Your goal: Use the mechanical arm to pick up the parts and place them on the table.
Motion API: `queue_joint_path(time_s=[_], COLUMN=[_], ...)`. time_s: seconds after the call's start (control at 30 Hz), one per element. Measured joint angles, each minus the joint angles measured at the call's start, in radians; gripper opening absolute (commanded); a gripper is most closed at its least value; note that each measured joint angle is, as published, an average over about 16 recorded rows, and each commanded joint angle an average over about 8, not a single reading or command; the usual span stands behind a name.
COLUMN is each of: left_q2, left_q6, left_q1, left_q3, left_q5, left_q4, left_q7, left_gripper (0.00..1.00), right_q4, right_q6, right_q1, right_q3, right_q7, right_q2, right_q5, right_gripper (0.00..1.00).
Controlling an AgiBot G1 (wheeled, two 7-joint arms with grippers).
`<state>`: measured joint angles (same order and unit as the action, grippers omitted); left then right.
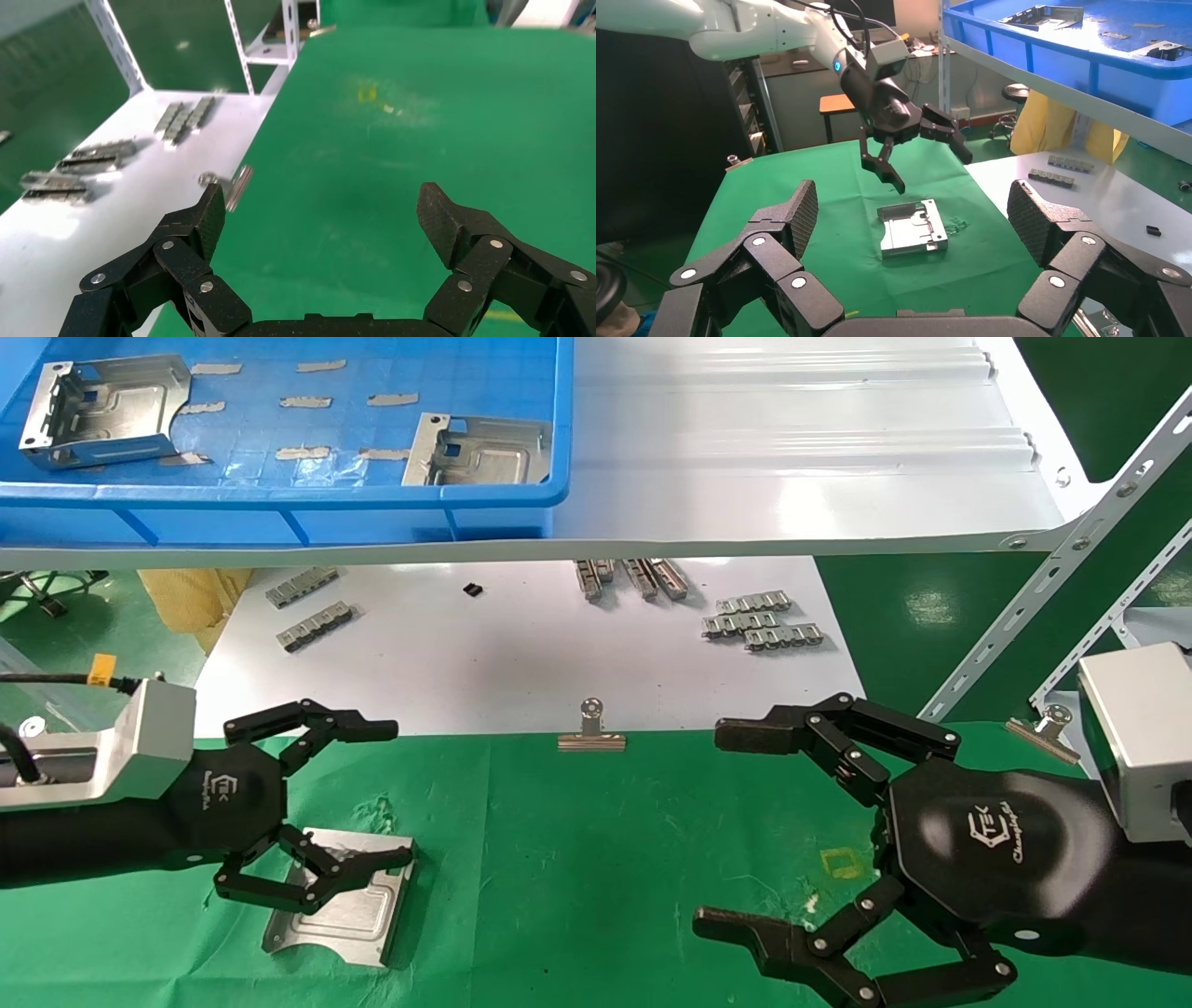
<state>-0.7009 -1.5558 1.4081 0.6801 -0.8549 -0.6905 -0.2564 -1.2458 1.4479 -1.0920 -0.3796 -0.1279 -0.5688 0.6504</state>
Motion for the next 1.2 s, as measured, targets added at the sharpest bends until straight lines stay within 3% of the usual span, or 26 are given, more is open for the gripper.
queue_joint_path(time_s=[0.93,1.2], left_q2=[0.073,0.084], left_q6=[0.049,0.056], left_q1=[-0.271,-0.311], left_q3=[-0.325,-0.373], left_q5=[0.101,0.116], left_q4=[-0.482,-0.553], left_q7=[0.36,0.414], left_gripper=[1.0,1.0], right_q4=[0.0,0.0], right_q6=[0.0,0.0], right_q1=[0.0,0.0], right_q3=[0.0,0.0], right_q7=[0.0,0.0], right_q2=[0.0,0.0], right_q5=[0.0,0.0], right_gripper=[1.0,1.0])
